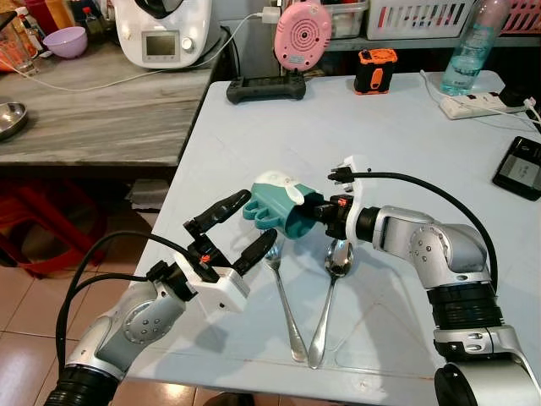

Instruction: Setting the table

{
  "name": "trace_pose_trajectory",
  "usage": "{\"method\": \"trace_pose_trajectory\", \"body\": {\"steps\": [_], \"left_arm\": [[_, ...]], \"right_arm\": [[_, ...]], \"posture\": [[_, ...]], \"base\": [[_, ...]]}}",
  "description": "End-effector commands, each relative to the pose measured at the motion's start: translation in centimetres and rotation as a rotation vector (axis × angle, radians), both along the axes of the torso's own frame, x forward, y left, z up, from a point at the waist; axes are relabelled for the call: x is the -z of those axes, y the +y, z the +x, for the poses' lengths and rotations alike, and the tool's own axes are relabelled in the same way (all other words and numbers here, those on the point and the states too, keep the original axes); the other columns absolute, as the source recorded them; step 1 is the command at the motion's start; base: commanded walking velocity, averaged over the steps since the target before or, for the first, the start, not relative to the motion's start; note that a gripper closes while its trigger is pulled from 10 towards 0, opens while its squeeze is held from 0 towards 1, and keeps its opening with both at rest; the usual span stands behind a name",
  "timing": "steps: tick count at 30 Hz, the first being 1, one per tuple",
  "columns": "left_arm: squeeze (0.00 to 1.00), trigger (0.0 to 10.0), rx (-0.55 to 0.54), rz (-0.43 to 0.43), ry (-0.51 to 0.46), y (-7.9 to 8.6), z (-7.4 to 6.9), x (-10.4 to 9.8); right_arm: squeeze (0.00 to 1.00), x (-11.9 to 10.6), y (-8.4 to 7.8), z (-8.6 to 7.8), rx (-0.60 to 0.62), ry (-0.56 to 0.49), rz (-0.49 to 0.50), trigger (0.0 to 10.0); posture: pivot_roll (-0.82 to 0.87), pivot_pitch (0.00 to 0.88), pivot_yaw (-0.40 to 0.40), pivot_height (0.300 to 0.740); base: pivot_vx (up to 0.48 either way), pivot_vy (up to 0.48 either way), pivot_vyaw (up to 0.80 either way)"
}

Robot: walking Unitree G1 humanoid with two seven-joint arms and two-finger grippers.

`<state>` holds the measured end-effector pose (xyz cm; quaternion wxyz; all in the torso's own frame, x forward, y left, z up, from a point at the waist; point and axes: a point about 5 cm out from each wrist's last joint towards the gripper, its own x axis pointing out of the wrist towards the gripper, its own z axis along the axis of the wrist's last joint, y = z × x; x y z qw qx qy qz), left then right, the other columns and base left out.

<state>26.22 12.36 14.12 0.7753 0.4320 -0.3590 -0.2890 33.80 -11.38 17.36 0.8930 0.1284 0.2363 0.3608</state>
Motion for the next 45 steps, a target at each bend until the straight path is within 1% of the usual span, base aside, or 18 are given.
{"method": "trace_pose_trajectory", "body": {"steps": [1, 2, 16, 19, 20, 21, 22, 23, 24, 26, 28, 32, 38, 39, 41, 42, 44, 45], "left_arm": [[0.0, 0.7, 0.012, 0.035, 0.011, 0.2, -0.1, 0.6], [0.0, 0.0, 0.013, 0.034, 0.011, 0.2, -0.1, 0.7], [0.0, 0.0, 0.029, 0.055, 0.037, 0.2, 0.0, 1.4], [0.0, 0.2, 0.026, 0.079, 0.03, 0.2, 0.1, 1.5], [0.0, 2.5, 0.026, 0.085, 0.029, 0.2, 0.1, 1.5], [0.0, 4.1, 0.026, 0.087, 0.029, 0.3, 0.2, 1.6], [0.0, 4.0, 0.027, 0.087, 0.029, 0.3, 0.2, 1.6], [0.0, 2.7, 0.028, 0.089, 0.03, 0.3, 0.2, 1.6], [0.0, 2.7, 0.028, 0.089, 0.03, 0.3, 0.2, 1.6], [0.0, 1.8, 0.029, 0.096, 0.037, 0.3, 0.3, 1.7], [0.0, 2.9, 0.029, 0.098, 0.038, 0.3, 0.3, 1.7], [0.0, 3.6, 0.03, 0.1, 0.04, 0.2, 0.3, 1.9], [0.0, 2.8, 0.032, 0.1, 0.043, 0.2, 0.3, 1.9], [0.0, 1.3, 0.034, 0.099, 0.043, 0.2, 0.3, 2.0], [0.0, 0.0, 0.035, 0.098, 0.045, 0.2, 0.3, 2.0], [0.0, 0.0, 0.035, 0.098, 0.045, 0.2, 0.3, 2.0], [0.0, 0.0, 0.036, 0.096, 0.047, 0.1, 0.3, 2.0], [0.0, 0.0, 0.037, 0.095, 0.048, 0.1, 0.3, 2.0]], "right_arm": [[0.0, -1.0, 1.0, -0.2, -0.049, -0.026, -0.006, 0.0], [0.0, -1.0, 1.1, -0.2, -0.059, -0.026, -0.012, 0.0], [0.0, -0.8, 1.4, -0.5, -0.073, -0.011, -0.031, 0.0], [0.0, -0.7, 1.6, -0.7, -0.081, -0.005, -0.033, 0.0], [0.0, -0.7, 1.6, -0.7, -0.084, -0.004, -0.035, 0.0], [0.0, -0.7, 1.6, -0.8, -0.092, -0.004, -0.041, 0.0], [0.0, -0.7, 1.6, -0.9, -0.095, -0.003, -0.044, 0.0], [0.0, -0.8, 1.6, -0.9, -0.104, -0.004, -0.051, 0.0], [0.0, -0.8, 1.6, -0.9, -0.104, -0.004, -0.051, 0.0], [0.0, -0.9, 1.2, -1.2, -0.131, -0.008, -0.075, 0.0], [0.0, -1.0, 1.0, -1.3, -0.145, -0.008, -0.087, 0.0], [0.0, -1.2, 0.7, -1.6, -0.178, -0.011, -0.1, 0.0], [0.0, -1.4, 0.0, -1.6, -0.197, -0.023, -0.133, 0.0], [0.0, -1.4, -0.2, -1.5, -0.194, -0.028, -0.139, 0.0], [0.0, -1.5, -0.3, -1.3, -0.183, -0.035, -0.145, 0.0], [0.0, -1.5, -0.4, -1.3, -0.18, -0.038, -0.147, 0.0], [0.0, -1.5, -0.4, -1.1, -0.171, -0.047, -0.148, 0.9], [0.0, -1.5, -0.3, -1.0, -0.16, -0.056, -0.149, 2.1]], "posture": [[-0.1, 0.125, 0.08, 0.74], [-0.1, 0.125, 0.08, 0.74], [-0.11, 0.128, 0.08, 0.74], [-0.11, 0.128, 0.082, 0.74], [-0.11, 0.128, 0.082, 0.74], [-0.11, 0.126, 0.084, 0.74], [-0.11, 0.126, 0.084, 0.74], [-0.11, 0.126, 0.084, 0.74], [-0.11, 0.126, 0.084, 0.74], [-0.11, 0.126, 0.084, 0.74], [-0.11, 0.126, 0.084, 0.74], [-0.11, 0.121, 0.086, 0.74], [-0.12, 0.119, 0.087, 0.74], [-0.12, 0.119, 0.087, 0.74], [-0.12, 0.119, 0.087, 0.74], [-0.12, 0.119, 0.087, 0.74], [-0.12, 0.119, 0.087, 0.74], [-0.12, 0.121, 0.088, 0.74]], "base": [[0.0, 0.0, 0.0], [0.0, 0.0, 0.0], [0.0, 0.0, 0.0], [0.0, 0.0, 0.0], [0.0, 0.0, 0.0], [0.0, 0.0, 0.0], [0.0, 0.0, 0.0], [0.0, 0.0, 0.0], [0.0, 0.0, 0.0], [0.0, 0.0, 0.0], [0.0, 0.0, 0.0], [0.0, 0.0, 0.0], [0.0, 0.0, 0.0], [0.0, 0.0, 0.0], [0.0, 0.0, 0.0], [0.0, 0.0, 0.0], [0.0, 0.0, 0.0], [0.0, 0.0, 0.0]]}}
